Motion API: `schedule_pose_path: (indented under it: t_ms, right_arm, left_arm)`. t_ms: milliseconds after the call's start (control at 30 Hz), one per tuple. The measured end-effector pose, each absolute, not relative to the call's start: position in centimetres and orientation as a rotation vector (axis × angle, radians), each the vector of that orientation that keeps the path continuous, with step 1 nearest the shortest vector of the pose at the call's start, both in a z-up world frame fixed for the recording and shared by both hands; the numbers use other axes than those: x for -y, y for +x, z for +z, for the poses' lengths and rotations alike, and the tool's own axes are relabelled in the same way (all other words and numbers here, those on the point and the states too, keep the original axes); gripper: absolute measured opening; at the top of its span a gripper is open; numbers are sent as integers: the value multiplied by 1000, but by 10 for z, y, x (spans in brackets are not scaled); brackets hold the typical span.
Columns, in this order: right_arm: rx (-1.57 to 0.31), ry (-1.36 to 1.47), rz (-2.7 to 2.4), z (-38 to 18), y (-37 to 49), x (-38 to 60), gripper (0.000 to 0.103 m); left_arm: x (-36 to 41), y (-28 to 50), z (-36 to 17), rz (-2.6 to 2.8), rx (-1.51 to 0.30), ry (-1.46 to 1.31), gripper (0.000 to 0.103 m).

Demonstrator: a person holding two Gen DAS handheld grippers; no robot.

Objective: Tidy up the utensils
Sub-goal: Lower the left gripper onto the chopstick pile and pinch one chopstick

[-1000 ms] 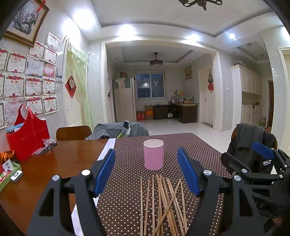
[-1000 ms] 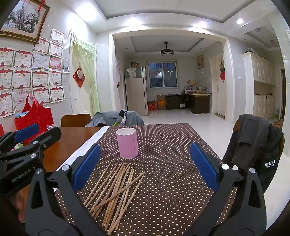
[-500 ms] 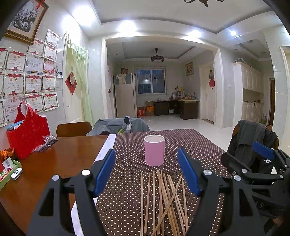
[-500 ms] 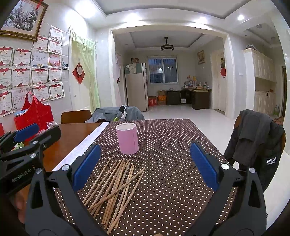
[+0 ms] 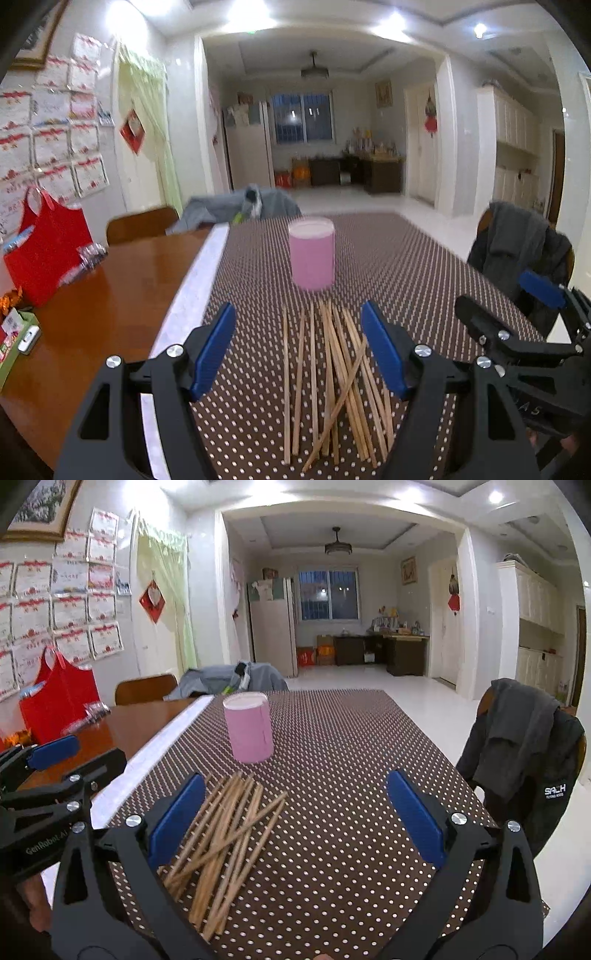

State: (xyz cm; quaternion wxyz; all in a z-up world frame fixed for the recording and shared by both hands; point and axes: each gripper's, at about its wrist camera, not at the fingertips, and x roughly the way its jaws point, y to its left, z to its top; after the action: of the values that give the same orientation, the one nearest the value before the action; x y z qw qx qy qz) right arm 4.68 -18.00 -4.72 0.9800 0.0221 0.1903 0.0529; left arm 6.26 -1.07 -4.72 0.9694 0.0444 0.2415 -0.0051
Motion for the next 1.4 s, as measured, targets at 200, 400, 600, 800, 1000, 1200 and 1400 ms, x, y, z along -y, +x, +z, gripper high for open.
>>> schedule_pose_path:
  t_ms: [200, 400, 600, 800, 1000, 1200, 1400]
  right_arm:
    - [-486, 22, 107, -70, 63, 179, 97]
    - [-564, 11, 109, -87, 73, 181, 97]
    - [-658, 27, 109, -108, 87, 191, 97]
    - [-732, 133, 178, -123, 95, 208, 97]
    - [-747, 173, 189, -126, 94, 219, 97]
    - [-751, 181, 196, -128, 93, 222, 97]
    - [-759, 180, 205, -128, 95, 223, 97]
  left_arm:
    - [6, 86, -75, -66, -628, 65, 70]
    - [7, 103, -99, -98, -721, 110, 70]
    - [14, 125, -122, -189, -826, 133, 70]
    - [34, 152, -144, -259, -909, 176, 65]
    - [47, 171, -159, -303, -995, 200, 30]
    - [61, 184, -164, -322, -1020, 249, 10]
    - [78, 204, -166, -331, -1048, 286, 10]
